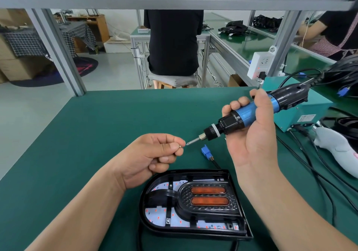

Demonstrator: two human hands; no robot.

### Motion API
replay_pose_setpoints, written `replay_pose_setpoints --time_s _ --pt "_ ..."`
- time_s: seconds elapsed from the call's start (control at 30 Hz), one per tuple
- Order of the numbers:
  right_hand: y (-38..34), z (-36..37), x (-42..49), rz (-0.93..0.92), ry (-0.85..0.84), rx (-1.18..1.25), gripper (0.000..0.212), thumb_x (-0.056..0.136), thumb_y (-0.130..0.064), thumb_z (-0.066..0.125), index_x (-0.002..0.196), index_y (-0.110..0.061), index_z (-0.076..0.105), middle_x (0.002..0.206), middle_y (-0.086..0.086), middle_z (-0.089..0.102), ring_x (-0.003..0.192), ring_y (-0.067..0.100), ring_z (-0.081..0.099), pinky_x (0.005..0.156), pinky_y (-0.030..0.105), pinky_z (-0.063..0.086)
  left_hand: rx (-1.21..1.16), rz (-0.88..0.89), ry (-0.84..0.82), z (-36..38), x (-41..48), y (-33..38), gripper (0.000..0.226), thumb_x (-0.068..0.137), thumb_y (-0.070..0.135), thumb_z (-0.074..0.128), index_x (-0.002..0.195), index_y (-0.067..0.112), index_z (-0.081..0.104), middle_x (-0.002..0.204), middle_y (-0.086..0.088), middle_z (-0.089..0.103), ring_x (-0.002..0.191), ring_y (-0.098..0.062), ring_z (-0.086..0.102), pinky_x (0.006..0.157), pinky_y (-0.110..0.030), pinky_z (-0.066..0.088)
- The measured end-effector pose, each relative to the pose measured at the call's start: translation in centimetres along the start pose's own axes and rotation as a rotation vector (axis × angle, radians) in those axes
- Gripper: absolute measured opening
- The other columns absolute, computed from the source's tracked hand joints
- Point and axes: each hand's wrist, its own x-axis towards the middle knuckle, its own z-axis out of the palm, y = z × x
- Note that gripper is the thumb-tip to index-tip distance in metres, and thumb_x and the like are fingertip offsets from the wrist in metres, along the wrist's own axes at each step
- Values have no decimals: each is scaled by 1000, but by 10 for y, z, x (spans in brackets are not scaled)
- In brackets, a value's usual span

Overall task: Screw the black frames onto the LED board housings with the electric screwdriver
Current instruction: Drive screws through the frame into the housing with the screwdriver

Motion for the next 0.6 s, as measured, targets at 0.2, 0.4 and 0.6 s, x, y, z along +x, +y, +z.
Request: replay_pose_setpoints --time_s 0.2,0.4,0.6 --pt "2 3 -5 -9 -37 -28 14 105 -26 66 107 -16 57 85 1 59 72 16 59 80 35 57 10 1 0 2 0 0 15 90 2 70 104 3 74 91 -13 66 58 -7 38 40 -12 30" --pt "4 5 -7 -13 -48 -53 12 106 -25 63 109 -16 55 85 1 57 74 16 58 80 35 57 39 1 7 4 -1 1 16 88 2 71 104 1 75 91 -14 68 58 -7 36 40 -12 30" --pt "2 6 -10 -19 -88 -75 14 106 -26 62 113 -16 54 85 0 57 75 16 56 83 35 56 51 10 28 6 -1 0 15 86 1 72 100 2 77 90 -15 69 58 -8 34 40 -12 29"
